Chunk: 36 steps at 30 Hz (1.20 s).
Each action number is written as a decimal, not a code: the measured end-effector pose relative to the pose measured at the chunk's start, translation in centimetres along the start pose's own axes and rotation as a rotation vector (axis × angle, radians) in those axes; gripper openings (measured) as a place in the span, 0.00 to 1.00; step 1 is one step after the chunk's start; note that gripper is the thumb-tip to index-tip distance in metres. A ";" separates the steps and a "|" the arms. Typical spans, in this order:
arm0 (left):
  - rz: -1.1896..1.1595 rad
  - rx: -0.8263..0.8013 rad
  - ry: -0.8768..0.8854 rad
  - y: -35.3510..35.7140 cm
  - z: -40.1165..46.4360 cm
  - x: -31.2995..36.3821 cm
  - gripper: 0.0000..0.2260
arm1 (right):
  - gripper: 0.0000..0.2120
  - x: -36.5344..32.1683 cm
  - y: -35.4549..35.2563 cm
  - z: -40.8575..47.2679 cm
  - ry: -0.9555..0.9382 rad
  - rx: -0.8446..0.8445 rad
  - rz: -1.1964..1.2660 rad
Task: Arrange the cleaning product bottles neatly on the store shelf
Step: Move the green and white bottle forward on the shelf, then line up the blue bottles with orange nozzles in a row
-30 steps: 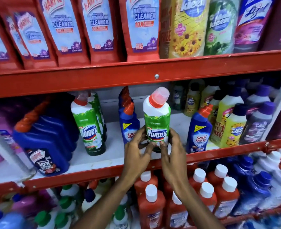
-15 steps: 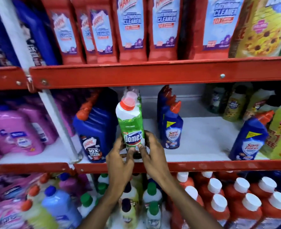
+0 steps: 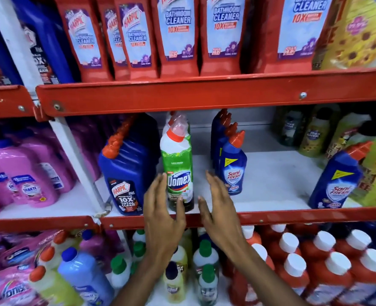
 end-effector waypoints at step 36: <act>-0.341 -0.588 -0.025 20.9 -8.3 19.5 0.12 | 0.20 16.6 -22.1 -6.7 0.332 0.368 0.089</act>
Point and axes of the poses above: each hand's wrist, its own z-axis towards the middle knuckle, its own y-axis out of the palm, x = y × z, the point moved 2 cm from there along z, towards the middle knuckle, and after that the axes turned 11 degrees about -y, right-handed, at the moved point
